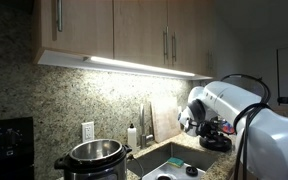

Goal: Pick up the lid from the cooker and put it on the counter

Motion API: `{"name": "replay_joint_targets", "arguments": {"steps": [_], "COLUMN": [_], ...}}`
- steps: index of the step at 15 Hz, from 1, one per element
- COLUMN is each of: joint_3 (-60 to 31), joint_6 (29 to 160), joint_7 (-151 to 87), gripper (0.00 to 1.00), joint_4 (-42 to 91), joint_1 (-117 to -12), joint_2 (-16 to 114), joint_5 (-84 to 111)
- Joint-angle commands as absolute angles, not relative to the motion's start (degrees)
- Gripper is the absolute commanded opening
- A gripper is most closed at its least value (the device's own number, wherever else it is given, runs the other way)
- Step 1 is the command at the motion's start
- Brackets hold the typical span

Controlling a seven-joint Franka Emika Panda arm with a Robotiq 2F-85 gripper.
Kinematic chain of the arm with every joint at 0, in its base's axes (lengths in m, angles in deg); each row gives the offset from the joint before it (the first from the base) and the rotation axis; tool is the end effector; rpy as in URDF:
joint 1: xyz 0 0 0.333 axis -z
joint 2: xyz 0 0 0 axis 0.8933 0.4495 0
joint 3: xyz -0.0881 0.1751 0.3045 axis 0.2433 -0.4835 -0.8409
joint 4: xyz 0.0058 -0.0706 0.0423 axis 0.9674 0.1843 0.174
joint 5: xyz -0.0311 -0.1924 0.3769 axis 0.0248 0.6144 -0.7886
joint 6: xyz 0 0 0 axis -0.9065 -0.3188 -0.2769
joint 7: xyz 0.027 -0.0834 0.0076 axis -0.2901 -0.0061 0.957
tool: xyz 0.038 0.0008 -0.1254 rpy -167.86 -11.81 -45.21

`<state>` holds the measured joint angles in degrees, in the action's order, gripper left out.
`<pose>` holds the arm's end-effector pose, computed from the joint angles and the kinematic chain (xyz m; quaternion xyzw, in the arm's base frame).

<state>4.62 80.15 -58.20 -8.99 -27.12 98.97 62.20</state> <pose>0.5028 -0.6954 0.1735 0.7764 -0.3325 -0.1381 0.5173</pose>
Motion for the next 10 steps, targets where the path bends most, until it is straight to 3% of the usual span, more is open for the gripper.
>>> {"name": "replay_joint_targets", "arguments": {"steps": [1, 9, 10], "joint_3": [5.7, 5.4, 5.3], "joint_6": [78.6, 77.4, 77.2], "joint_7": [-58.7, -57.8, -57.6], "gripper": [0.04, 0.04, 0.31], "joint_4": [-11.4, -13.0, -13.2], "joint_1": [-27.0, -26.7, -26.7], "joint_2": [99.6, 100.4, 100.5], "joint_5": [62.6, 62.1, 62.0]}}
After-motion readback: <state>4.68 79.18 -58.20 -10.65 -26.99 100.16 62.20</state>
